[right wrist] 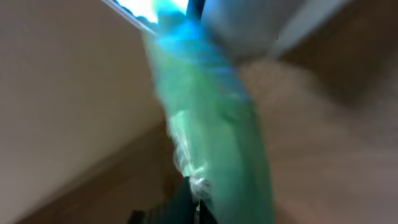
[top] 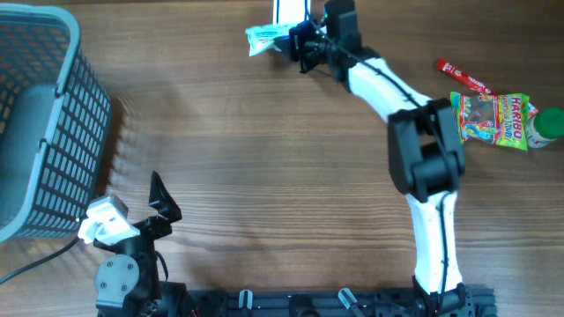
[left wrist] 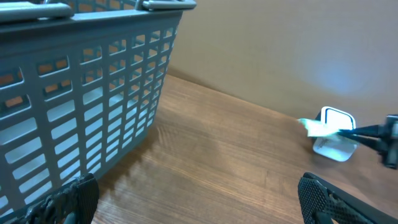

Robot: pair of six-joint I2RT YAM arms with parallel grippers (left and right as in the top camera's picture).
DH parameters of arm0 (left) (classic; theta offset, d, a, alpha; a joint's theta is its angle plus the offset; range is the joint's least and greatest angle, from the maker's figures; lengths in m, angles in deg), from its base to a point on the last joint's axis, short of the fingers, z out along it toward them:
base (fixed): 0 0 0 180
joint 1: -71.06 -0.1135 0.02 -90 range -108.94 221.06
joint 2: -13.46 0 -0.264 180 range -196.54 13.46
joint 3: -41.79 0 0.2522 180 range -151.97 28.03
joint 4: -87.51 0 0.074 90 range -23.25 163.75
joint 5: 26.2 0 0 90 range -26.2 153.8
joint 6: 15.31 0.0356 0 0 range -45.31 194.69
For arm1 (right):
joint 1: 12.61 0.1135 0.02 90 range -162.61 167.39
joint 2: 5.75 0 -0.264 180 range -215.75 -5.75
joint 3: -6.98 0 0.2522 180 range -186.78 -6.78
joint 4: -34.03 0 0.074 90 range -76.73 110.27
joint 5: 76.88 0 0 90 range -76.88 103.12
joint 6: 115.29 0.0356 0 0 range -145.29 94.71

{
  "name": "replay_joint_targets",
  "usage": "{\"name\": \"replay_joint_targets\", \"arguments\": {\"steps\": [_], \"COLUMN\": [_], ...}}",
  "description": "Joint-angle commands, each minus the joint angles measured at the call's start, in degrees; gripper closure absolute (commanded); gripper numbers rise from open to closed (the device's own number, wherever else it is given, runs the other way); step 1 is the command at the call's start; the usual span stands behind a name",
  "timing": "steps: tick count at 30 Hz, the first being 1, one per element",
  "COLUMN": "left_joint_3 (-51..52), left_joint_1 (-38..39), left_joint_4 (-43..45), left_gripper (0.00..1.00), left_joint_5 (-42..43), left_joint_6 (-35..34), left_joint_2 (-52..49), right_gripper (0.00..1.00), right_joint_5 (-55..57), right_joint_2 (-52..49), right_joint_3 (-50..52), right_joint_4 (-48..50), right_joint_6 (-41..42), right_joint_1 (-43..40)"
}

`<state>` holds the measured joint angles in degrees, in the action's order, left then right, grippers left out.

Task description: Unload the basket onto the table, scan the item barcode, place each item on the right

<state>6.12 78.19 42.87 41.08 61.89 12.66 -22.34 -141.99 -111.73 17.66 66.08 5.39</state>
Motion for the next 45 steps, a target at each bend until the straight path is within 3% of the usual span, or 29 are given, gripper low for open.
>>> {"name": "replay_joint_targets", "arguments": {"steps": [1, 7, 11, 14, 15, 17, 18, 24, 29, 34, 38, 45], "left_joint_3": [0.5, 0.5, 0.5, 0.5, 0.5, 0.5, 0.5, 0.5, 0.5, 0.5, 0.5, 0.5], "left_joint_1": [0.3, 0.3, 0.3, 0.3, 0.3, 0.3, 0.3, 0.3, 0.3, 0.3, 0.3, 0.3], "left_joint_4": [0.1, 0.1, 0.1, 0.1, 0.1, 0.1, 0.1, 0.1, 0.1, 0.1, 0.1, 0.1], "left_gripper": [0.0, 0.0, 0.0, 0.0, 0.0, 0.0, 0.0, 0.0, 0.0, 0.0, 0.0, 0.0], "left_joint_5": [0.2, 0.2, 0.2, 0.2, 0.2, 0.2, 0.2, 0.2, 0.2, 0.2, 0.2, 0.2], "left_joint_6": [-0.3, -0.3, -0.3, -0.3, -0.3, -0.3, -0.3, -0.3, -0.3, -0.3, -0.3, -0.3], "left_joint_2": [0.5, 0.5, 0.5, 0.5, 0.5, 0.5, 0.5, 0.5, 0.5, 0.5, 0.5, 0.5], "right_gripper": [0.95, 0.96, 0.96, 0.95, 0.78, 0.12, 0.0, 0.01, 0.0, 0.0, 0.0, 0.0], "right_joint_5": [7.6, 16.2, 16.1, 12.7, 12.2, 12.1, 12.1, 18.8, 21.2, 42.2, 39.8, 31.8], "right_joint_2": [10.9, 18.6, 19.0, 19.0, 19.0, 19.0, 19.0, 16.2, 10.8, 7.1, 5.2, -0.1], "right_joint_3": [-1.7, -1.7, -1.6, -1.1, -1.1, -1.1, -1.1, -1.1, -1.1, -1.1, -1.1, -1.1], "right_joint_4": [-16.2, -41.9, -51.8, -54.4, -55.0, -55.3, -55.3, -53.5, -45.9, -38.6, -36.3, -33.0], "right_joint_6": [-13.0, -26.0, -36.4, -50.0, -52.3, -58.5, -62.1, -78.0, -90.1, -93.5, -105.3, -110.1], "right_joint_1": [-3.6, -12.4, -20.2, -23.0, -23.0, -21.5, -20.2, -10.4, -2.2, 1.3, 1.3, 1.5]}}
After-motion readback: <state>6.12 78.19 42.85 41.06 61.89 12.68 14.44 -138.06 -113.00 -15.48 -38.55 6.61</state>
